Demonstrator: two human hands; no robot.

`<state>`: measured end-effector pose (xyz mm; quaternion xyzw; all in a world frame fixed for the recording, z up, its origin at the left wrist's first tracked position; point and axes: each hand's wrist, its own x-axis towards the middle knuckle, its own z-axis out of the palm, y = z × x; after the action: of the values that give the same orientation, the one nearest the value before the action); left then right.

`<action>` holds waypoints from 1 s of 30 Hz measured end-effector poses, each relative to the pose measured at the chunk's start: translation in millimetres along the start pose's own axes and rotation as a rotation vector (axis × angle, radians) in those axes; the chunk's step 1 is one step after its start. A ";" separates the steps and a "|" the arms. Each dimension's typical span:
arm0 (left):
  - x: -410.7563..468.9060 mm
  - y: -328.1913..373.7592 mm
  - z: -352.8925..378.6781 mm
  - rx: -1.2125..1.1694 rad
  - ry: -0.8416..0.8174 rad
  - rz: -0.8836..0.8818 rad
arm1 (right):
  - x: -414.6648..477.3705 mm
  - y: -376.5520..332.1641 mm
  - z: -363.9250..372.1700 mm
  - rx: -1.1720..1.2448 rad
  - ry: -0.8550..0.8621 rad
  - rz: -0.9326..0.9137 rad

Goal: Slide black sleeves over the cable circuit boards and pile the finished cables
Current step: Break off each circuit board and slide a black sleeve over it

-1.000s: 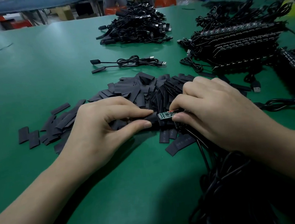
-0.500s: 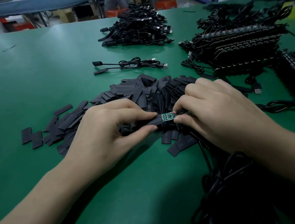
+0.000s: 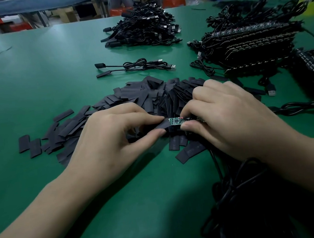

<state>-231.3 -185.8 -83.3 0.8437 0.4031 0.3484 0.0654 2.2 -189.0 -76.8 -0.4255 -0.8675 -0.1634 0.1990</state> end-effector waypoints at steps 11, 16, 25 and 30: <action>1.1 2.5 0.6 -0.061 -0.008 -0.080 | -0.4 2.1 -0.4 0.013 0.027 -0.044; 1.7 2.6 -0.1 -0.049 -0.011 -0.083 | -0.4 2.1 -1.3 0.025 0.017 -0.037; 1.9 0.8 0.7 -0.076 0.008 -0.097 | -1.2 2.8 -3.0 0.041 0.019 -0.036; 1.8 2.1 -0.3 -0.068 0.021 -0.088 | -1.1 2.8 -3.9 0.056 0.037 -0.034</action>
<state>-229.3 -186.0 -81.3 0.8189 0.4284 0.3673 0.1050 5.8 -189.9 -73.6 -0.4017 -0.8751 -0.1504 0.2240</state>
